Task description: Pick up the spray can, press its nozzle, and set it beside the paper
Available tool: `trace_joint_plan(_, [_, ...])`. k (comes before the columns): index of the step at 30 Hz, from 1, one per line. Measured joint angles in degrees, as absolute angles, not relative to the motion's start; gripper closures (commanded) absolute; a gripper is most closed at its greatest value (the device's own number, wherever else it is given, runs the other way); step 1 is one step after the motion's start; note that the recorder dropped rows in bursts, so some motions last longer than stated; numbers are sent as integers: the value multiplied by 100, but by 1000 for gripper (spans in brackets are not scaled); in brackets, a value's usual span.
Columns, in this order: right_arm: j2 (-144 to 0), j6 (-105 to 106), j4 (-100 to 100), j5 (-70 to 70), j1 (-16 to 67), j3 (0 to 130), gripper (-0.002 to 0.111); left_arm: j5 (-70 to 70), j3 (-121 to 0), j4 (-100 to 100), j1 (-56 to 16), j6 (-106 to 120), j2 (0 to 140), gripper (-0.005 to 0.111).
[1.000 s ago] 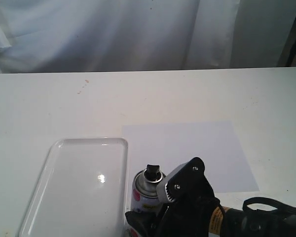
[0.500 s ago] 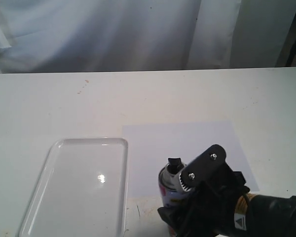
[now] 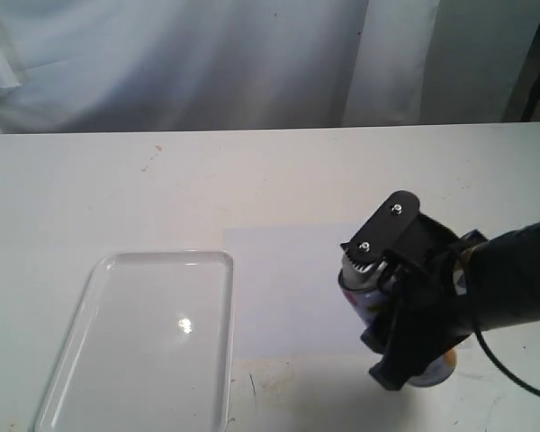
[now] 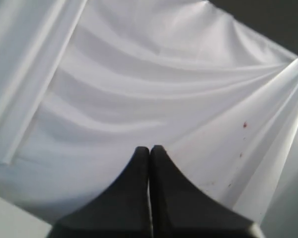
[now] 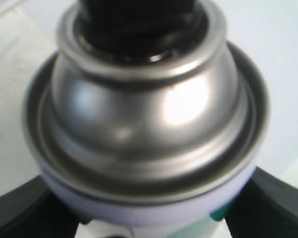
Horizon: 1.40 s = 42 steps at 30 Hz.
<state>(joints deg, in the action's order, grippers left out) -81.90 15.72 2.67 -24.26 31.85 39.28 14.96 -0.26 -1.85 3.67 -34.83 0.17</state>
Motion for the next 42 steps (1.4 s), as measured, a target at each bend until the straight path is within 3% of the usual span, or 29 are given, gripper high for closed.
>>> trace_joint_plan(8, [-8574, 835, 2261, -3455, 2929, 4524, 108, 1726, -41, -122, 367, -4272, 17, 107])
trace_joint_plan(18, [-9923, 746, 2557, -4304, 2929, 5853, 108, -316, -1190, -1062, 241, -4469, 332, 107])
trace_joint_plan(25, [-10129, 980, 2540, -3999, 2929, 6115, 108, -1781, -2446, -372, -1060, -2579, 2194, 107])
trace_joint_plan(31, [-10129, 1844, 1910, -3656, 2929, 6115, 108, -2843, -3880, 802, -2359, -415, 4693, 107])
trace_joint_plan(42, [-10129, 2548, 1311, -3126, 2929, 6115, 108, -4012, -5899, 3479, -2549, 2983, 7807, 107])
